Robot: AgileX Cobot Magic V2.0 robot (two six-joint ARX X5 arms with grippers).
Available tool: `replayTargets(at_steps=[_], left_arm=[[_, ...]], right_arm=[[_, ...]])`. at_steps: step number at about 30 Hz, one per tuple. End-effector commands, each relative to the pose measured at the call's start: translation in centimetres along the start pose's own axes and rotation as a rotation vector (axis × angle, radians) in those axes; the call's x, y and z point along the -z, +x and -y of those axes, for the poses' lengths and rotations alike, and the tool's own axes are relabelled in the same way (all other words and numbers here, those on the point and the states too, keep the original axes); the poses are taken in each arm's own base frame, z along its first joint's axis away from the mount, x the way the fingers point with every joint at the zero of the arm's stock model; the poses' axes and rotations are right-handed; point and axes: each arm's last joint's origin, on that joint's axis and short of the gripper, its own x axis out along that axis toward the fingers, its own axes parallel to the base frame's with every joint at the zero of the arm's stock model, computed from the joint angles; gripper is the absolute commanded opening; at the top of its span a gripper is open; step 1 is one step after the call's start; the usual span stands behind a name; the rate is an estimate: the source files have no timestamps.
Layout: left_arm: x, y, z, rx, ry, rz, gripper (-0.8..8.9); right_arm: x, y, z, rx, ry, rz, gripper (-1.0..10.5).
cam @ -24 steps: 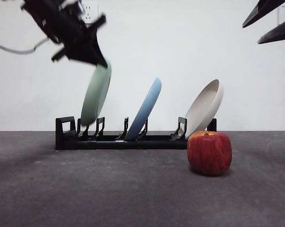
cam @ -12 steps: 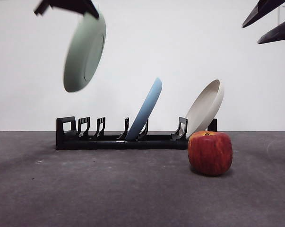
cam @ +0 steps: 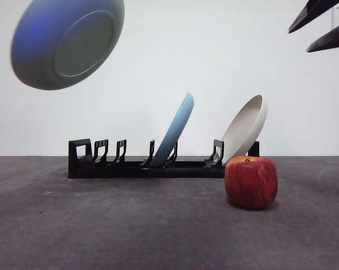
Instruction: Take the green plate from the plate rack,put the plate on the table,take the apple from the table,put the apple in the plate
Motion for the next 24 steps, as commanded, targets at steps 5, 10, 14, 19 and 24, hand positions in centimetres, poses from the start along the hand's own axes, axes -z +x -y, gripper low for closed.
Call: replayTargets(at_steps=[5, 10, 14, 19, 24], left_arm=[[1.3, 3.3, 5.3, -0.061, 0.148, -0.090, -0.09], [3.0, 7.1, 7.7, -0.086, 0.207, -0.094, -0.09], [4.3, 10.5, 8.6, -0.080, 0.236, -0.130, -0.09], [5.5, 15.0, 8.9, -0.090, 0.254, -0.232, -0.09], [6.5, 19.4, 9.0, -0.119, 0.296, -0.351, -0.09]], right_arm=[[-0.2, 0.0, -0.1, -0.002, -0.013, 0.005, 2.2], [-0.2, 0.0, -0.1, -0.002, -0.013, 0.005, 2.2], [-0.2, 0.0, -0.1, -0.002, -0.013, 0.005, 2.2], [-0.2, 0.0, -0.1, -0.002, -0.013, 0.005, 2.2], [-0.2, 0.0, -0.1, -0.002, -0.013, 0.005, 2.2]])
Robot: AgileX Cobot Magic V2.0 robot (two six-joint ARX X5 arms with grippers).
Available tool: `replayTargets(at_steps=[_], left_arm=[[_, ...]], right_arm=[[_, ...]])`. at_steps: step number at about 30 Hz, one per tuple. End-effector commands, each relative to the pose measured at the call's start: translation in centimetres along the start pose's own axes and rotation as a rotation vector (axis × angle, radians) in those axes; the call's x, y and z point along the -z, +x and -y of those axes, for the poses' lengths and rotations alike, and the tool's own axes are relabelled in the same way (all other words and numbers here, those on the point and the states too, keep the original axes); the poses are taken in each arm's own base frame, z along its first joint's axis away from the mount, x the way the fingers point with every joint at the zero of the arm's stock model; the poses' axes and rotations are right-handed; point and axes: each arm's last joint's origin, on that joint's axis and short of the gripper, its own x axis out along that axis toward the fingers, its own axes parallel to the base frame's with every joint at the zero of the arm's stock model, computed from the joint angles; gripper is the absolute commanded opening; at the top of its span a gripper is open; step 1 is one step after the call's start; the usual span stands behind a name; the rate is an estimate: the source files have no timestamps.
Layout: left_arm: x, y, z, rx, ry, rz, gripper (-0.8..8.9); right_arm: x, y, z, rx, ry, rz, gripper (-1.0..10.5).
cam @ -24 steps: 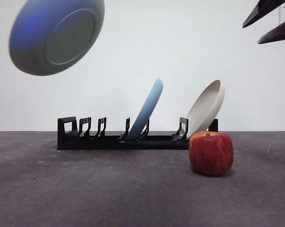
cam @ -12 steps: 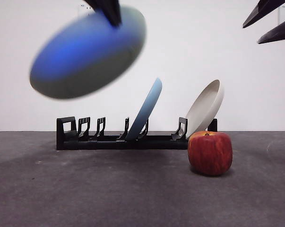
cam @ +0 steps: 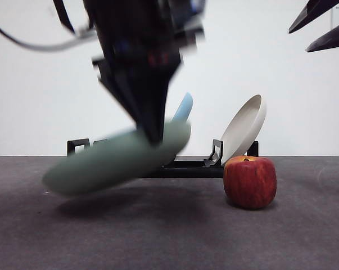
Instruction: Take the green plate from the plate rack,put the plate on the table,take the apple from the table,put the apple in the plate
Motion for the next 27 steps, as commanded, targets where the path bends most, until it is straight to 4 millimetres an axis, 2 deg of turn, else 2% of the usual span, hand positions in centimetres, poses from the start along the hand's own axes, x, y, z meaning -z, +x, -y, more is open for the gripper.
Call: replayTargets(at_steps=[1, 4, 8, 9, 12, 13, 15, 17, 21, 25, 27], left_arm=[[-0.1, 2.5, 0.6, -0.016, 0.031, -0.059, -0.09], [-0.1, 4.5, 0.9, -0.012, 0.039, -0.105, -0.09], [-0.1, 5.0, 1.0, -0.009, 0.040, -0.123, 0.10], [-0.1, 5.0, 1.0, -0.008, 0.040, -0.120, 0.31], [-0.1, 5.1, 0.7, -0.011, 0.029, -0.121, 2.22], [-0.1, 5.1, 0.5, -0.014, 0.017, -0.120, 2.54], [-0.2, 5.1, 0.3, -0.015, -0.009, -0.110, 2.56], [-0.4, 4.8, 0.2, -0.017, -0.028, -0.089, 2.56], [-0.7, 1.9, -0.3, -0.026, -0.065, 0.023, 2.56], [-0.6, -3.5, -1.2, -0.071, -0.121, 0.226, 2.56], [0.0, -6.8, -1.9, -0.130, -0.153, 0.332, 2.52]], right_arm=[[-0.2, 0.0, -0.1, -0.002, -0.014, 0.005, 2.2], [-0.2, 0.0, -0.1, -0.005, -0.014, 0.005, 2.2], [-0.1, 0.0, -0.1, -0.003, -0.008, -0.005, 2.3], [0.0, 0.0, -0.1, -0.003, -0.006, -0.008, 2.3], [0.1, 0.1, -0.2, -0.010, -0.016, -0.021, 2.4], [0.1, 0.2, -0.3, -0.014, -0.023, -0.023, 2.8], [0.2, 0.3, -0.5, -0.022, -0.030, -0.026, 3.5], [0.2, 0.4, -0.8, -0.033, -0.035, -0.031, 3.6], [0.1, 0.6, -1.7, -0.065, -0.088, -0.047, 3.8], [-0.6, 1.2, -3.2, -0.019, -0.163, -0.106, 5.5], [-1.0, 1.8, -4.0, 0.011, -0.215, -0.156, 5.4]])
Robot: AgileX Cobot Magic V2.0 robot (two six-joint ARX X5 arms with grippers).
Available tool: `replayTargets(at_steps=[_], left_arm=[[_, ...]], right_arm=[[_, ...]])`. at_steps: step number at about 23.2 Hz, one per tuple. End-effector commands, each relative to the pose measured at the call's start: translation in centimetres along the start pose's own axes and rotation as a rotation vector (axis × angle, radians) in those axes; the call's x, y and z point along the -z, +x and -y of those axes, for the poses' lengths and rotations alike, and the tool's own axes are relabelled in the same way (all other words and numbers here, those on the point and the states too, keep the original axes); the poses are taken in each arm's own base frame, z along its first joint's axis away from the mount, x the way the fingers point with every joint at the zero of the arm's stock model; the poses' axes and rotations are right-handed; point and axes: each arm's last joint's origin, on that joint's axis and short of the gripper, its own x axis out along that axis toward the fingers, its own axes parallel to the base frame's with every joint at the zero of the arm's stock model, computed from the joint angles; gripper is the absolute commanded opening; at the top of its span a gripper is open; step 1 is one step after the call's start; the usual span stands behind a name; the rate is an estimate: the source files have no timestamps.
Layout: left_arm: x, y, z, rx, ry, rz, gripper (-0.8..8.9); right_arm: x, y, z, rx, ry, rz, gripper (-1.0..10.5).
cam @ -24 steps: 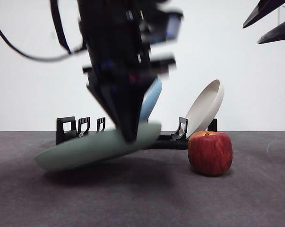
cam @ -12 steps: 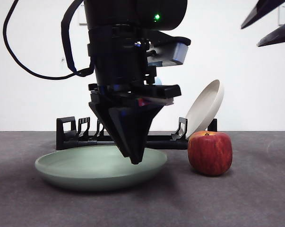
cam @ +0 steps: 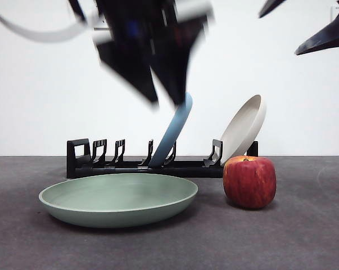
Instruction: Take the green plate from the plate rack,put the plate on the table,take the apple from the table,put the apple in the plate
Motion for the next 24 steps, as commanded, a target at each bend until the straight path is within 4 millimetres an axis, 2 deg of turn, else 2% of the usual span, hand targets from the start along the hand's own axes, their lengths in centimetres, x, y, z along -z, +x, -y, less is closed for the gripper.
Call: replayTargets(at_steps=[1, 5, 8, 11, 14, 16, 18, 24], left_arm=[[-0.1, -4.7, -1.5, -0.086, -0.063, 0.155, 2.52], [1.1, -11.7, -3.8, -0.225, -0.153, 0.361, 2.51], [3.1, -16.5, -5.4, -0.324, -0.233, 0.495, 2.51], [6.3, -21.9, -6.8, -0.414, -0.330, 0.653, 2.51], [9.8, -25.8, -7.6, -0.457, -0.385, 0.777, 2.48], [11.6, -27.2, -7.8, -0.496, -0.412, 0.809, 2.47], [12.7, -27.7, -8.0, -0.542, -0.430, 0.794, 2.47], [13.3, -27.1, -7.9, -0.563, -0.400, 0.710, 2.48]], right_arm=[[-0.8, 0.9, -1.0, 0.036, -0.109, -0.068, 5.4], [-1.7, 2.7, -2.6, 0.075, -0.200, -0.156, 5.4], [-1.8, 4.6, -3.4, 0.107, -0.243, -0.231, 5.4], [-0.9, 7.9, -3.7, 0.158, -0.288, -0.339, 5.4], [1.0, 11.6, -3.0, 0.196, -0.303, -0.464, 5.4], [2.2, 13.6, -2.2, 0.206, -0.293, -0.535, 5.4], [3.3, 15.2, -1.5, 0.214, -0.283, -0.591, 5.4], [5.5, 17.4, -0.3, 0.215, -0.256, -0.703, 5.4]])
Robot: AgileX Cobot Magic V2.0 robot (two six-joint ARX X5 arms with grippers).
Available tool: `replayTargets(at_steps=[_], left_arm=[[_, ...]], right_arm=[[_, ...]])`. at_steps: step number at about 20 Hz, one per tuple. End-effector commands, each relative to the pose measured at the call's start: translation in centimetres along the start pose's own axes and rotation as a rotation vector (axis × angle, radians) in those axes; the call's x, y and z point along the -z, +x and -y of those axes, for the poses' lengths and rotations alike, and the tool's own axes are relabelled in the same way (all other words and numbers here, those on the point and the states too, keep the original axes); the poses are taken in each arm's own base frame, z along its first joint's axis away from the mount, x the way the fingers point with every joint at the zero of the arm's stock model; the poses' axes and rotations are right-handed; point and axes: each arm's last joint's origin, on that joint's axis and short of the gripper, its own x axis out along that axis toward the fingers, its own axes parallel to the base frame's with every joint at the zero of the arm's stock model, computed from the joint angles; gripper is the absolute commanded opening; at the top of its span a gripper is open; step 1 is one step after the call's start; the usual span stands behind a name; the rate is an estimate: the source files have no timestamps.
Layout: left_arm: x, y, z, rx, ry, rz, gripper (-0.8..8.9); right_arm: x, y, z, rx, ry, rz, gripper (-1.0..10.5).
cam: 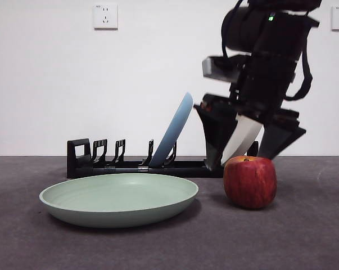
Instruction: Take the green plate from the plate rack,put the plate on the table,take the apple from the table,put the apple in the plate
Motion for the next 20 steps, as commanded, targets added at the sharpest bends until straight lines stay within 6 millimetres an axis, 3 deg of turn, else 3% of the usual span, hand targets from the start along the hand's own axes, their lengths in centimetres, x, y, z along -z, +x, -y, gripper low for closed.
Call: replayTargets(at_steps=[1, 4, 5, 8, 14, 16, 20], left_arm=[[0.1, 0.1, 0.1, -0.007, 0.012, -0.006, 2.47], [0.2, 0.1, 0.1, -0.007, 0.016, -0.009, 2.47], [0.2, 0.1, 0.1, -0.008, 0.018, -0.012, 2.48], [0.3, 0.1, 0.1, -0.008, 0.023, -0.016, 2.48], [0.4, 0.1, 0.1, -0.007, 0.030, -0.024, 2.48], [0.4, 0.1, 0.1, -0.007, 0.030, -0.024, 2.48], [0.4, 0.2, 0.1, -0.007, 0.031, -0.024, 2.48]], right_arm=[[0.4, 1.6, 0.0, -0.007, 0.003, -0.066, 5.4], [0.8, 2.4, 0.0, -0.010, 0.015, -0.122, 5.3], [0.9, 2.3, 0.0, -0.008, 0.028, -0.131, 4.8], [1.0, 2.3, 0.0, -0.008, 0.033, -0.135, 0.1], [-0.1, 1.1, -0.1, -0.006, 0.071, -0.069, -0.1], [-1.5, -0.5, -0.8, -0.021, 0.067, -0.001, -0.1], [-4.4, -2.9, -4.2, -0.180, -0.024, 0.124, -0.1]])
